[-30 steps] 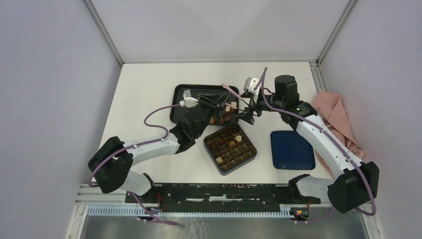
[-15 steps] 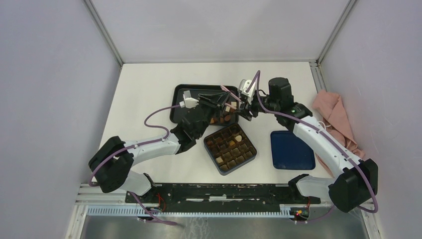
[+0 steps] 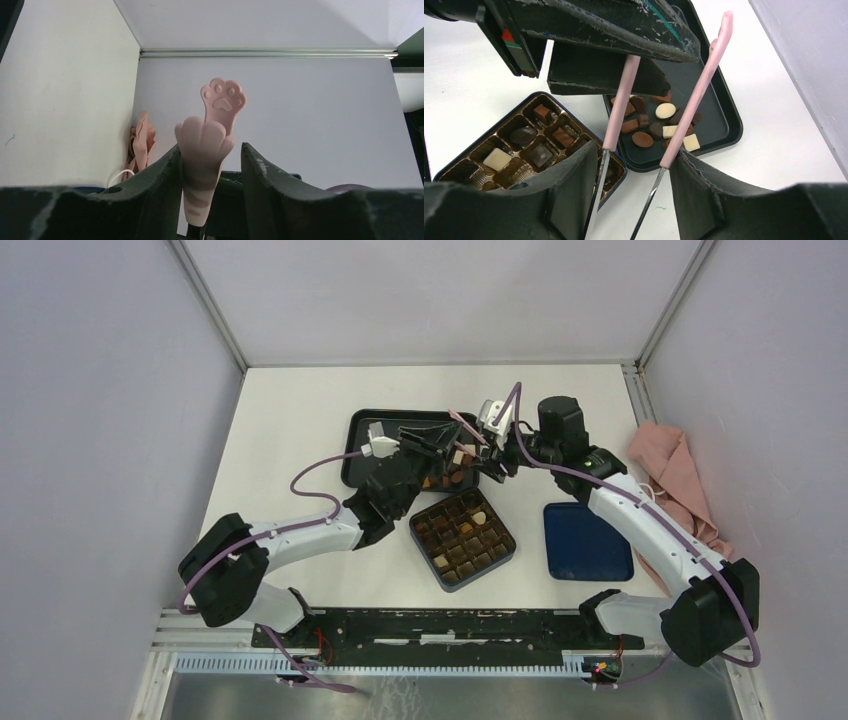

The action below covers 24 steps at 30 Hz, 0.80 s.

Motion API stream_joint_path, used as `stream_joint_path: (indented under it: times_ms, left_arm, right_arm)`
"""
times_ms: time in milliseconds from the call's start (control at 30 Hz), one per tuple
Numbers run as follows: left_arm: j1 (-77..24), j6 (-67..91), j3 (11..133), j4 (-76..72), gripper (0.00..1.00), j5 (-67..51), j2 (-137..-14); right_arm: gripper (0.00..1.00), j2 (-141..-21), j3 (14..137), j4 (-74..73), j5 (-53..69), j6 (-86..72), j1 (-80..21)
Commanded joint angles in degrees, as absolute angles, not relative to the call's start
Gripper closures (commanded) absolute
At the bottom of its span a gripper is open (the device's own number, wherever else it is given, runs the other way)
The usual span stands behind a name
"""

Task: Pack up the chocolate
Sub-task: Adjust the clamp.

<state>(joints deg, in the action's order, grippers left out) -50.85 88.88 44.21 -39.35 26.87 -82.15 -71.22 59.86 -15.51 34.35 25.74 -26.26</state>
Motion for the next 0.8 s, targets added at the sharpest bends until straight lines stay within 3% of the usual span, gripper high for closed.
stream_joint_path:
  times_ms: [0, 133, 267, 433, 567, 767]
  left_arm:
    - [-51.42, 87.76, 46.21, -41.43, 0.53, 27.56, -81.78]
    - [-51.39, 86.18, 46.79, -40.41, 0.83, 27.67, -82.21]
    - [-51.4, 83.83, 47.74, -38.58, 0.97, 27.82, -82.4]
    - [-51.39, 81.04, 48.26, -37.35, 0.98, 29.3, -81.71]
    - [-51.64, 78.15, 49.18, -36.31, 0.98, 30.23, -81.48]
    - [-52.48, 74.65, 50.58, -35.9, 0.98, 31.66, -82.19]
  right_arm:
    - [0.59, -70.84, 61.08, -14.28, 35.15, 24.79, -26.1]
    - [0.55, -71.09, 61.18, -15.39, 37.34, 25.59, -26.11]
    - [0.4, -71.37, 61.81, -17.14, 36.2, 26.72, -26.1]
    - [0.36, -71.38, 63.25, -18.89, 31.84, 26.19, -26.1]
    - [0.27, -71.5, 64.53, -20.3, 30.28, 25.6, -26.08]
    - [0.29, -72.93, 65.5, -20.33, 31.87, 21.53, -26.08]
